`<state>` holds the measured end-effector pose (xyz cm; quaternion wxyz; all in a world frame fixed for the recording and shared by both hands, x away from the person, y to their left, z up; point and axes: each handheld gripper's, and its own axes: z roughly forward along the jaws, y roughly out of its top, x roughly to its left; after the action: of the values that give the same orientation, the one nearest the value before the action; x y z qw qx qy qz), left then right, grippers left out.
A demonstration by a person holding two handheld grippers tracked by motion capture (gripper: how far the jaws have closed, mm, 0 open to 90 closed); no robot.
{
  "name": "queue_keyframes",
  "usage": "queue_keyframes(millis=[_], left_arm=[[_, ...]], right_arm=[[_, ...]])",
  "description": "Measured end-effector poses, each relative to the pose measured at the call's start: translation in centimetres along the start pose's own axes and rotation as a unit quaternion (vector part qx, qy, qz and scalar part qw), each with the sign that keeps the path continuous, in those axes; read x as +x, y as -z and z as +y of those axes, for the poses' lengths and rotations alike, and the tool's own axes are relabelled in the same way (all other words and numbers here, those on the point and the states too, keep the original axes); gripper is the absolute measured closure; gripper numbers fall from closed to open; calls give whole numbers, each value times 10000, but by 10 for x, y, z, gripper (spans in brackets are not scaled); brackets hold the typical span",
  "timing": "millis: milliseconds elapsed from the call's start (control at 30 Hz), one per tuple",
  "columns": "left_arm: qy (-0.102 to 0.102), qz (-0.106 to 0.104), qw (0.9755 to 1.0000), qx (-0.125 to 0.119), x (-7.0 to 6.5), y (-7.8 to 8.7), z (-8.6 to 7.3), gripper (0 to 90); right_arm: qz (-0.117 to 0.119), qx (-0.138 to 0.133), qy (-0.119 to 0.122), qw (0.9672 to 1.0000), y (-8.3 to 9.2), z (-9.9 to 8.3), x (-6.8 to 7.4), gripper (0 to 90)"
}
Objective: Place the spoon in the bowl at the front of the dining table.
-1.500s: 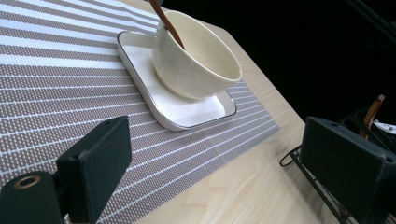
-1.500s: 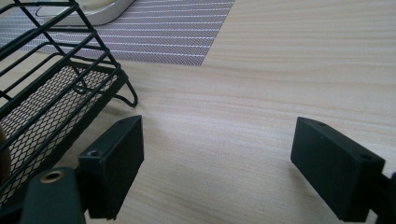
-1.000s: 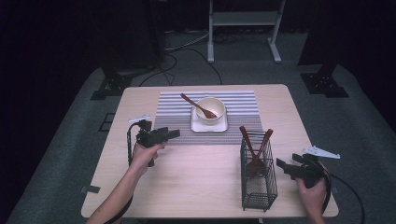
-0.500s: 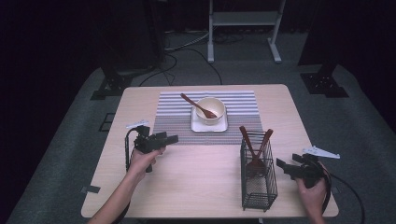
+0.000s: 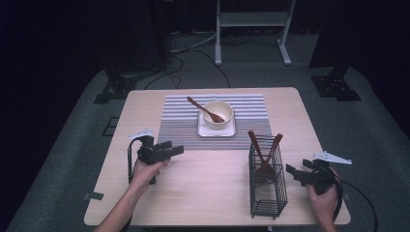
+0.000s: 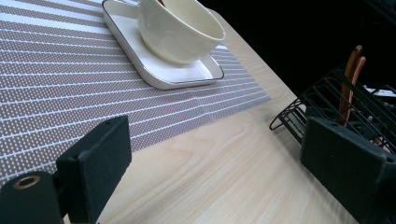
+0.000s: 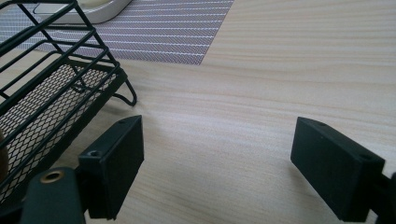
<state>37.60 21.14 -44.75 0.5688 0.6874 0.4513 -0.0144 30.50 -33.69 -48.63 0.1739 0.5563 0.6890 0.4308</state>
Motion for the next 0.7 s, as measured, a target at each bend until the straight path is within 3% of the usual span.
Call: queue_keyframes(millis=[200, 400, 700], left_arm=[[-84, 72, 9999, 63, -1, 3, -5, 83], [-72, -16, 10000, 34, -5, 7, -9, 83], [-212, -103, 9997, 81, -13, 9, -15, 83]], right_arm=[[0, -3, 3, 10000, 0, 0, 0, 161], [-2, -2, 3, 10000, 0, 0, 0, 161], [-4, -4, -1, 10000, 0, 0, 0, 161]])
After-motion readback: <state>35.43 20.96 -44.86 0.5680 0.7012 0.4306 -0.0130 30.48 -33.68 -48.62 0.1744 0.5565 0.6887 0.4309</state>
